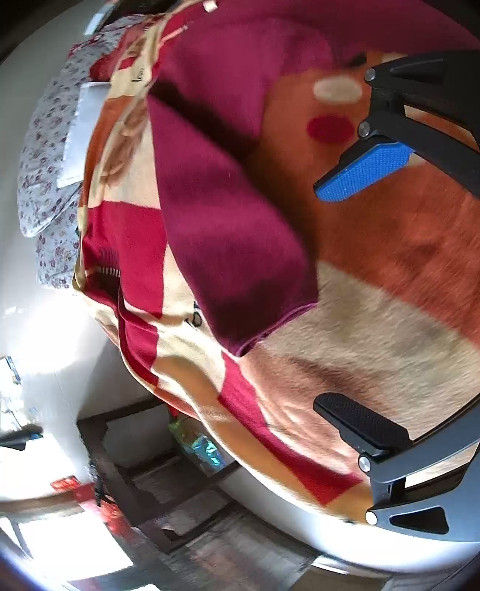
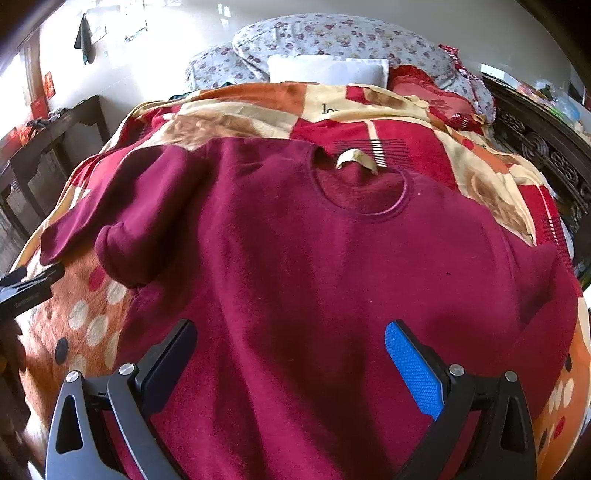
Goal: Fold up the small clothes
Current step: 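Grasp the sweatshirt sleeve with the left gripper and fold it across the body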
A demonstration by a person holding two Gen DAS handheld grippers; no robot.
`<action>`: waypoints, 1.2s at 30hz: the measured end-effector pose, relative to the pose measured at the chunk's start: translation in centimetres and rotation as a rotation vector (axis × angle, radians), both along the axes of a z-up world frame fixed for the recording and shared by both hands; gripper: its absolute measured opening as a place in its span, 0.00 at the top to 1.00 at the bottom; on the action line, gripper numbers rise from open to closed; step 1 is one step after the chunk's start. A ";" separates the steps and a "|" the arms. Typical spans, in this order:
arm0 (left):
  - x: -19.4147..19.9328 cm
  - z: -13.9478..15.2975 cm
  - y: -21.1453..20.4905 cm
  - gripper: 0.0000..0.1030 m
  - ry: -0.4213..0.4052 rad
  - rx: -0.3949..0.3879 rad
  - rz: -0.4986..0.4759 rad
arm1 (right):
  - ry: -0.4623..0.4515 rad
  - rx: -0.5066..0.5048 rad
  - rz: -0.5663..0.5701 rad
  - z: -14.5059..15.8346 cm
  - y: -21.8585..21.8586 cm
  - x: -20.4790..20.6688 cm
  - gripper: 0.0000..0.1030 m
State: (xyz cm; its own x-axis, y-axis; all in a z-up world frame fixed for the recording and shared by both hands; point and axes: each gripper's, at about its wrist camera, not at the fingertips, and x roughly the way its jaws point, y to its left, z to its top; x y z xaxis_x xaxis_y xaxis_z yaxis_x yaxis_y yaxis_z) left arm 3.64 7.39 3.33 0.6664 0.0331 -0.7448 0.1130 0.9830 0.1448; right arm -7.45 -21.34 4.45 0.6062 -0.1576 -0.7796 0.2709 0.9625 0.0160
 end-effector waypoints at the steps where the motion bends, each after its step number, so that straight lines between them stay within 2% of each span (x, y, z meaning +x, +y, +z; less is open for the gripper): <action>1: 0.3 -0.2 -0.1 0.00 -0.020 0.032 -0.014 | 0.001 -0.001 0.002 0.0 0.1 0.1 0.00; 5: 1.0 -0.5 -0.8 0.03 -0.067 0.104 -0.060 | 0.007 0.006 0.009 -0.3 0.2 0.2 0.00; 6: 1.2 -0.5 -1.0 0.10 -0.074 0.111 -0.069 | 0.010 0.008 0.011 -0.4 0.3 0.2 0.00; 8: 1.5 -0.5 -1.3 0.29 -0.076 0.113 -0.091 | 0.016 0.011 0.017 -0.6 0.3 0.3 0.00; 9: 1.8 -0.4 -1.2 0.50 -0.070 0.105 -0.094 | 0.017 0.011 0.019 -0.6 0.4 0.2 0.00; 10: 2.0 -0.2 -1.1 0.66 -0.068 0.104 -0.077 | 0.016 0.012 0.020 -0.5 0.3 0.1 0.00; 12: 1.9 0.4 -1.2 0.88 -0.067 0.104 -0.078 | 0.006 0.018 0.020 -0.4 0.2 0.0 0.00; 13: 1.8 0.9 -1.2 0.94 -0.056 0.093 -0.084 | -0.001 0.022 0.019 -0.2 0.1 -0.2 0.00; 16: 0.9 2.7 -1.2 0.94 0.011 -0.006 -0.135 | -0.027 0.041 0.006 0.7 -0.6 -1.0 0.00; 21: -2.6 6.7 -3.2 0.94 0.093 -0.169 -0.284 | -0.070 0.092 -0.041 2.1 -3.1 -2.8 0.00; 25: -5.3 10.6 -6.6 0.94 0.142 -0.317 -0.420 | -0.105 0.119 -0.085 3.3 -5.7 -4.5 0.00; 30: -7.9 13.4 -12.6 0.94 0.213 -0.426 -0.579 | -0.131 0.117 -0.144 4.4 -9.3 -6.5 0.00; 36: -10.4 13.3 -21.1 0.94 0.266 -0.450 -0.703 | -0.144 0.123 -0.227 4.5 -14.0 -8.8 0.00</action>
State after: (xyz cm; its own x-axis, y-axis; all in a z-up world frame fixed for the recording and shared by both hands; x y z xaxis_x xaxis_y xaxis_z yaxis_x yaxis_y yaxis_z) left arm -6.72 -13.75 16.62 0.2245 -0.6544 -0.7221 0.6893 0.6304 -0.3571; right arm -16.27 -35.32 8.92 0.6717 -0.2120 -0.7098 0.4660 0.8658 0.1823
